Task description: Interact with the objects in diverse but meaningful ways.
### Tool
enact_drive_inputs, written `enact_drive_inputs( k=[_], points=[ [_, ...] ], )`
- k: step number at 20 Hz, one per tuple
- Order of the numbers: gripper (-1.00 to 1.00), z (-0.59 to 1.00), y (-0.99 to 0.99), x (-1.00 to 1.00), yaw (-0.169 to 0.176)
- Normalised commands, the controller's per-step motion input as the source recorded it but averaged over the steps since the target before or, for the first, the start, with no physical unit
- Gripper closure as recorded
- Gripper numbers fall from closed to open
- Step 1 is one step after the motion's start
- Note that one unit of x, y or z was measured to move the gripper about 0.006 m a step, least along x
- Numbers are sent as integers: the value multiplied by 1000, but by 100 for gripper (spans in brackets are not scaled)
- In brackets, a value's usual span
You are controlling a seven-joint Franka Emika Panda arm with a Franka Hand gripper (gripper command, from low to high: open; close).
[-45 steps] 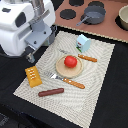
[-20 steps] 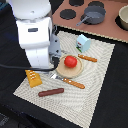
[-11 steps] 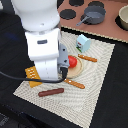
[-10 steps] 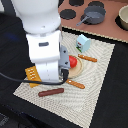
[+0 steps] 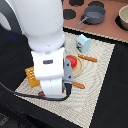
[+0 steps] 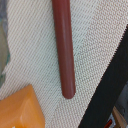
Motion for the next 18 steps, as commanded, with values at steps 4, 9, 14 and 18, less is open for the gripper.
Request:
enact_drive_inputs(
  k=[4,9,14,18],
  points=[
    [-100,-226,-26,37,33],
    [-100,-236,-120,11,19],
    [-100,-179,-272,102,2],
    [-100,-240,-261,34,0]
  ],
)
